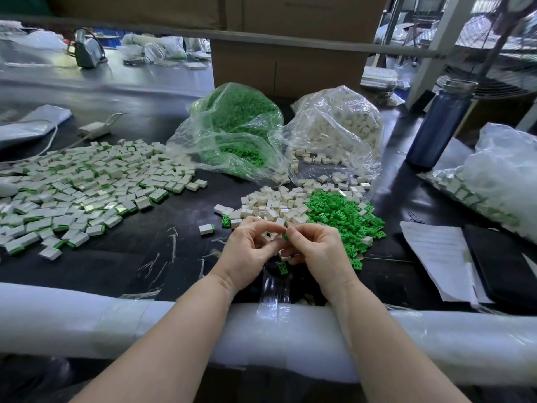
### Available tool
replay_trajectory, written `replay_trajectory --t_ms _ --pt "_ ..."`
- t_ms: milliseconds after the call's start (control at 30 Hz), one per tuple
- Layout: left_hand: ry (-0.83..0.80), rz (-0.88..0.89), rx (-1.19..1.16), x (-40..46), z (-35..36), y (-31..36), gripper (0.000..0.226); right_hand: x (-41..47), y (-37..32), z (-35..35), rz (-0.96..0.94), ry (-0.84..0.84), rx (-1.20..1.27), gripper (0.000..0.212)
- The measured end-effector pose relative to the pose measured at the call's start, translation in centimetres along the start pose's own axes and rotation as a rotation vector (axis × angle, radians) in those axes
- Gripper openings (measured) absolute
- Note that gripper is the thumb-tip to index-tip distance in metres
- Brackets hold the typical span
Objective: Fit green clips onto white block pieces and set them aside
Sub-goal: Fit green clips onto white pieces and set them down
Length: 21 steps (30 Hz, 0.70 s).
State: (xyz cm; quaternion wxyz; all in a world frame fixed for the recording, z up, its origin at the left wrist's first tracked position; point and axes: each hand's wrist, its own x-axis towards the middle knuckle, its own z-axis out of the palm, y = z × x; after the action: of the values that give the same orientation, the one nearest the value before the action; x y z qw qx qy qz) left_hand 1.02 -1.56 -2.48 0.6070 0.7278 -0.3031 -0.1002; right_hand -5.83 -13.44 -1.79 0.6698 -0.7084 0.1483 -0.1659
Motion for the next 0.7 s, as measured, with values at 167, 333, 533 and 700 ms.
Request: replay_trajectory --t_ms 167,333,533,700 --pt "0.017 0.001 0.011 0.0 -0.02 -0.08 0.019 -0.03 0.06 -0.04 -0.012 -0.018 -0.002 0.01" --pt "0.09 -0.076 -0.137 0.09 -0.18 -0.3 0.017 0.09 0.31 0.07 -0.059 0.044 -0.127 0.018" --pt "0.062 -0.087 -0.151 0.16 -0.06 -0.08 0.014 0.18 0.43 -0.02 -0.141 0.152 -0.254 0.022" --pt "0.054 -0.081 -0.161 0.06 -0.08 0.05 0.013 0.38 0.91 -0.36 -0.103 0.252 -0.38 0.014"
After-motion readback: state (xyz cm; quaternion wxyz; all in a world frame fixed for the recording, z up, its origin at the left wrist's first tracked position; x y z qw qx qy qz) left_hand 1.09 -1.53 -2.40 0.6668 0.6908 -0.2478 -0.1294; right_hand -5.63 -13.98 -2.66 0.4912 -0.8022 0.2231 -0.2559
